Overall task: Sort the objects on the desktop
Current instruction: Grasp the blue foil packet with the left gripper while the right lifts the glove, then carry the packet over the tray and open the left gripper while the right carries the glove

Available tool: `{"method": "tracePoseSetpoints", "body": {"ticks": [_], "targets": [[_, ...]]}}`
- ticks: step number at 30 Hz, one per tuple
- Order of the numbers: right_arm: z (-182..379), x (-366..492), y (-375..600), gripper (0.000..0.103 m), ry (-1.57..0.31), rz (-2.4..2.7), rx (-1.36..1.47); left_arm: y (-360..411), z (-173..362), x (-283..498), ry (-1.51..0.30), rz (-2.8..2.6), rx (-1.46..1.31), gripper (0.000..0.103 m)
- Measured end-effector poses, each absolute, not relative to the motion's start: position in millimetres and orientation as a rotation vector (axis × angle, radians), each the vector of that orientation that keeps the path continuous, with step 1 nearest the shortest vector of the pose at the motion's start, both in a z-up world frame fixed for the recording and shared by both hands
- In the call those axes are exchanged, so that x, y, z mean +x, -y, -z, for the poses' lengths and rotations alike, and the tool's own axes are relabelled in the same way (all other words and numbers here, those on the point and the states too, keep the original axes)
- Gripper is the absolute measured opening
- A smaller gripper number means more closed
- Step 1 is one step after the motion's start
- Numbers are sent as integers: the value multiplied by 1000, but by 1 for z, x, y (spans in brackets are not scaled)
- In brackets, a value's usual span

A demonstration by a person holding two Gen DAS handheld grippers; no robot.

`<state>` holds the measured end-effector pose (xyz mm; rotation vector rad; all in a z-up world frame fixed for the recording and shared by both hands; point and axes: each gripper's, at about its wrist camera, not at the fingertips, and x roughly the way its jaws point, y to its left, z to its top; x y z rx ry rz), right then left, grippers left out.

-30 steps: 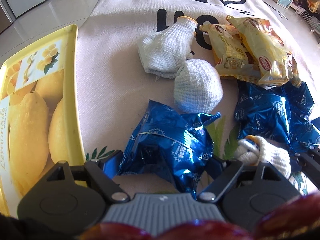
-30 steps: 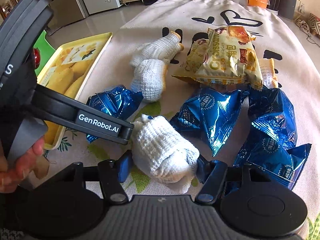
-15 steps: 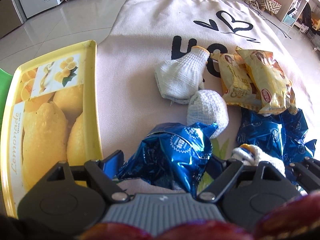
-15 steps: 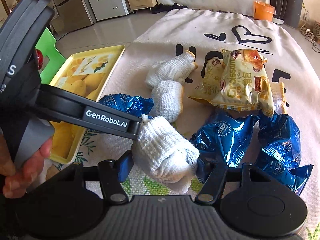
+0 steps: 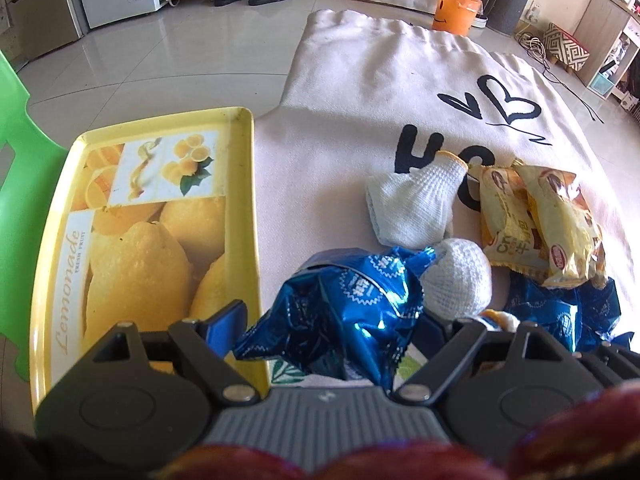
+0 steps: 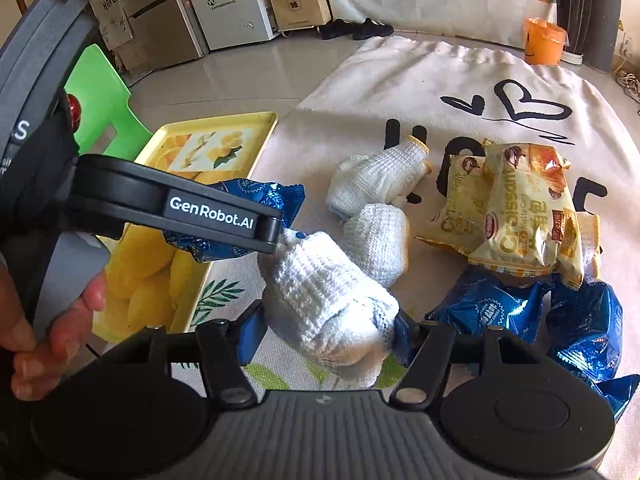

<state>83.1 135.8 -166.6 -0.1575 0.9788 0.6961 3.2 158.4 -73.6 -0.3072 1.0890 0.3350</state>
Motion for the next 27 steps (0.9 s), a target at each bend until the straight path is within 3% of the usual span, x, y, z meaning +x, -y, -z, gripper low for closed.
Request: {"method": "tracePoseSetpoints", "body": {"ticks": [27], "targets": [[168, 107, -232, 63, -980, -870, -99, -280, 50, -4, -992, -560, -476, 85]]}}
